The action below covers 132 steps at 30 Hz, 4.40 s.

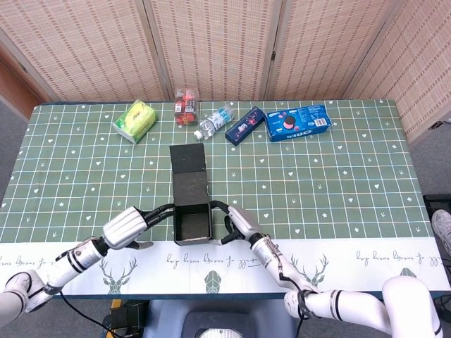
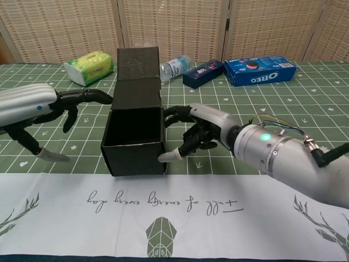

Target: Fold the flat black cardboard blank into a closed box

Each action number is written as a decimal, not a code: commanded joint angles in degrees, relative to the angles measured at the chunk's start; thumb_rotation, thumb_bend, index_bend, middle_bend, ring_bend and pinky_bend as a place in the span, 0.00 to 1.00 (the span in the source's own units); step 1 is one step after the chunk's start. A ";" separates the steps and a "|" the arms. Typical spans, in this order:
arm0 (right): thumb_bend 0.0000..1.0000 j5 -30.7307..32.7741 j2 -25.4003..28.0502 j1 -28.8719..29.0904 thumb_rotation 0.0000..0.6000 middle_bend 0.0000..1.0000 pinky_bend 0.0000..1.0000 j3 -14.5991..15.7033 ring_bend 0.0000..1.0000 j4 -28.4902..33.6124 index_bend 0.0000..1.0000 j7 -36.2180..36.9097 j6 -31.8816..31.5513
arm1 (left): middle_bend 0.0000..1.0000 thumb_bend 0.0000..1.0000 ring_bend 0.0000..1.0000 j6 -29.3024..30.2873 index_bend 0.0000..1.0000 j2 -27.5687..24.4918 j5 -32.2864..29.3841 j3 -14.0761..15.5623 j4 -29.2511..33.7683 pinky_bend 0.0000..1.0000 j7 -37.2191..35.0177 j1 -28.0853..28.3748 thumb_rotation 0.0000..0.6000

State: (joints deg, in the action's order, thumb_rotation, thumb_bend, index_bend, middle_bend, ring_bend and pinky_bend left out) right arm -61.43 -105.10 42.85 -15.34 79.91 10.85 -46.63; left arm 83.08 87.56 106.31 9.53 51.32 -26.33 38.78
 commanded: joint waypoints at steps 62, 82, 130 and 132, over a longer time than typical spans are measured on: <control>0.11 -2.04 36.76 -10.47 1.00 0.05 1.00 -1.94 0.66 33.20 0.00 2.66 -8.89 | 0.00 0.11 0.57 -35.80 0.00 0.46 -32.56 -14.35 31.48 0.89 -11.96 -2.38 1.00; 0.11 -0.26 35.42 -10.46 1.00 0.09 1.00 -1.19 0.66 29.43 0.00 6.75 -7.46 | 0.15 0.11 0.64 -33.67 0.17 6.08 -32.18 -16.96 27.57 0.90 -15.25 -4.36 1.00; 0.26 -27.48 17.76 -3.43 1.00 0.00 0.16 -7.86 0.02 3.96 0.00 76.50 12.28 | 0.24 0.11 0.64 -24.66 0.24 -10.43 -12.63 -11.93 40.81 0.90 -37.03 1.21 1.00; 0.26 -27.64 18.27 -2.72 1.00 0.00 0.16 -6.62 0.02 3.29 0.00 76.55 11.76 | 0.24 0.11 0.64 -24.32 0.24 -10.70 -12.55 -11.80 41.14 0.90 -36.83 1.30 1.00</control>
State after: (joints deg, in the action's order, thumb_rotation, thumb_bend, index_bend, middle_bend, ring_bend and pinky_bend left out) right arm -88.73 -87.29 39.60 -22.59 83.70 87.16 -34.39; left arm 58.64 76.95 93.73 -2.33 92.36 -63.25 40.04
